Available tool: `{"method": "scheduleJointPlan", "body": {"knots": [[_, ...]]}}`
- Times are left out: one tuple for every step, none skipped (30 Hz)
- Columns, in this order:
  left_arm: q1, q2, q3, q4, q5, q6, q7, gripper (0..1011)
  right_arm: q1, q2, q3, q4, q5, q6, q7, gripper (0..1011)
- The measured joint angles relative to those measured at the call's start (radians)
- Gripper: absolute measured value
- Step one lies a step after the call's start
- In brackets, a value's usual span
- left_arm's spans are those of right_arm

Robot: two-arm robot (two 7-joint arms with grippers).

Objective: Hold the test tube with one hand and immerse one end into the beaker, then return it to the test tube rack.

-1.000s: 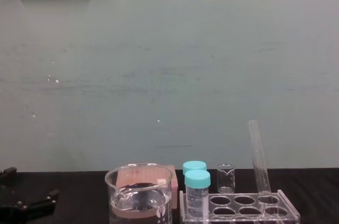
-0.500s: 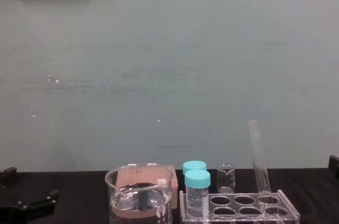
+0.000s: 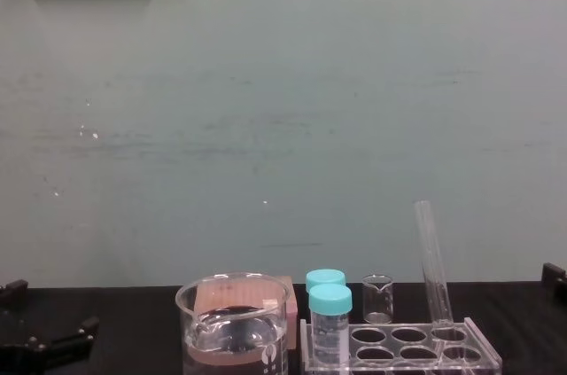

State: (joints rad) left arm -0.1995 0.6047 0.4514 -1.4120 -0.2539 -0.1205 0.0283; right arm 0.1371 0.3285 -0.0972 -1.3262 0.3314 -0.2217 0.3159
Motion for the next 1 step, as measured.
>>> {"method": "scheduleJointPlan", "body": {"knots": [[0.0,0.0,0.0,0.0,0.0,0.0,0.0,1000,0.0,0.0,0.0,0.0,0.0,0.0,0.0,1003]]}}
